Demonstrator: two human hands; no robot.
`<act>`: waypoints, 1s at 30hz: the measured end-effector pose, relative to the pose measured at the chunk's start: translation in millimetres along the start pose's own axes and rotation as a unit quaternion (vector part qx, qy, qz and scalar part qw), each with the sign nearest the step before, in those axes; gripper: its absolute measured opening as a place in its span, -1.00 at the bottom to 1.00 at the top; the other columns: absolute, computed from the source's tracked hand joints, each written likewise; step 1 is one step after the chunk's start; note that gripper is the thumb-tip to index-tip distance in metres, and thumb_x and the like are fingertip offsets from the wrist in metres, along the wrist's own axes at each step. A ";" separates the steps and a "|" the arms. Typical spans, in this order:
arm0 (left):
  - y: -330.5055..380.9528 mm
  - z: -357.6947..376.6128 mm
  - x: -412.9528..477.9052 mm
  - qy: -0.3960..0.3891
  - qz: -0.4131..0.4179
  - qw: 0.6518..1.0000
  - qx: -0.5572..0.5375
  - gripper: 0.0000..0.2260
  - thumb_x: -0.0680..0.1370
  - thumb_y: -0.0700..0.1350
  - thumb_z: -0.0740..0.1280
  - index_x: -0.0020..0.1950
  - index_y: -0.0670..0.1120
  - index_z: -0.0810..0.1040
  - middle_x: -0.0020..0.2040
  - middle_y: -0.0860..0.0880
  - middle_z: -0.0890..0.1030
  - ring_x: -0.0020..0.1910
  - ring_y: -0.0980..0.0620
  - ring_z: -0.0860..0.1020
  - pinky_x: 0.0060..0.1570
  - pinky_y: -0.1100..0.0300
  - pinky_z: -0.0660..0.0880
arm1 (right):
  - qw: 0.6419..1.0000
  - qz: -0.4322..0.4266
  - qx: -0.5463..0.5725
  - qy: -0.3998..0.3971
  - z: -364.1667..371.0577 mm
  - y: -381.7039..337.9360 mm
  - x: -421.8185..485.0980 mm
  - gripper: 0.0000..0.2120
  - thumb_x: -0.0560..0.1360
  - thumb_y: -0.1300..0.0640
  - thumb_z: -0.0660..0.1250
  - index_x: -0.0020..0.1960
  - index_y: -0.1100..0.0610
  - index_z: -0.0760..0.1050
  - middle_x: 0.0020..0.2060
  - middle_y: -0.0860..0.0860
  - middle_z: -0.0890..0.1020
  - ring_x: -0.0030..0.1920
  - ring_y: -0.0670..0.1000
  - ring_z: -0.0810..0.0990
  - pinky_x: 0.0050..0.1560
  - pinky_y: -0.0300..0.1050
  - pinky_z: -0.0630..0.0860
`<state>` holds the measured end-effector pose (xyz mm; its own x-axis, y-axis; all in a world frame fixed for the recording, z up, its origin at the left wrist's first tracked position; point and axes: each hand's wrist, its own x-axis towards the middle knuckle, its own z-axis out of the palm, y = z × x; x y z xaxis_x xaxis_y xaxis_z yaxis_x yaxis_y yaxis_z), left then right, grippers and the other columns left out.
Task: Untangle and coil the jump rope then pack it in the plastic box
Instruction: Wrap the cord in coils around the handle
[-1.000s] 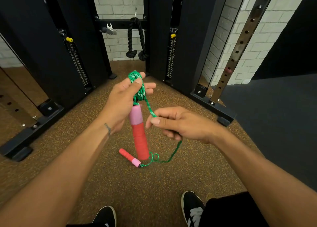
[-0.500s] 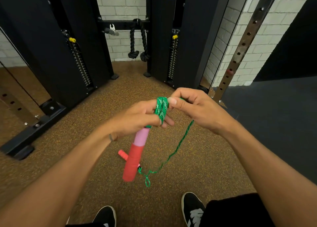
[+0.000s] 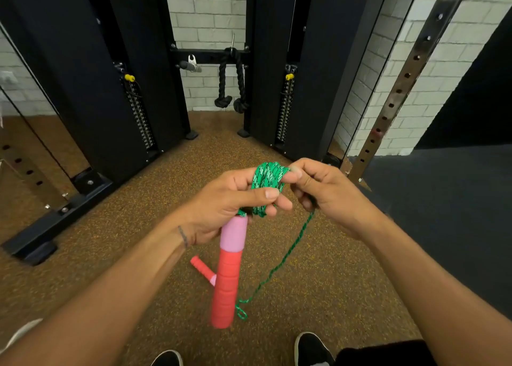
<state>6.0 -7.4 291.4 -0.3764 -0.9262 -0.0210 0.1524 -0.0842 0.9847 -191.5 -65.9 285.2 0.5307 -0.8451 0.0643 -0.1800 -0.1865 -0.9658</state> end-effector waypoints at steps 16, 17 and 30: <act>0.6 4.8 -1.8 -0.016 -0.014 0.997 -0.071 -0.68 0.51 -0.15 0.32 0.28 -0.06 0.56 -0.06 -0.01 0.71 -0.16 0.17 0.62 -0.39 0.35 0.43 | 0.992 0.052 0.108 0.041 23.5 3.0 2.5 -0.72 0.66 -0.01 0.15 0.08 0.06 0.61 -0.33 -0.01 0.58 -0.37 -0.11 0.45 -0.33 -0.21 0.38; 0.2 5.5 -1.7 -0.015 -0.007 0.997 -0.078 -0.67 0.53 -0.14 0.31 0.29 -0.02 0.56 -0.05 0.01 0.70 -0.15 0.17 0.61 -0.38 0.35 0.43 | 0.990 0.061 0.121 0.036 25.6 3.0 2.5 -0.71 0.65 -0.03 0.14 0.10 0.04 0.62 -0.34 -0.05 0.58 -0.38 -0.12 0.46 -0.33 -0.21 0.39; 10.1 0.5 1.0 0.090 0.050 0.991 -0.087 -0.65 0.65 -0.11 0.18 0.44 0.08 0.42 0.27 0.00 0.64 0.17 0.16 0.61 -0.26 0.32 0.50 | 0.995 0.076 -0.017 -0.061 35.1 2.5 -3.8 -0.78 0.65 0.00 0.21 -0.02 -0.07 0.63 -0.36 -0.03 0.53 -0.38 -0.07 0.49 -0.35 -0.17 0.43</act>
<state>6.7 -8.9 301.3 -0.1850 -0.9823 0.0291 0.3423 -0.0367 0.9389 -164.9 -45.6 273.7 0.5922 -0.7976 -0.1142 -0.2923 -0.0806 -0.9529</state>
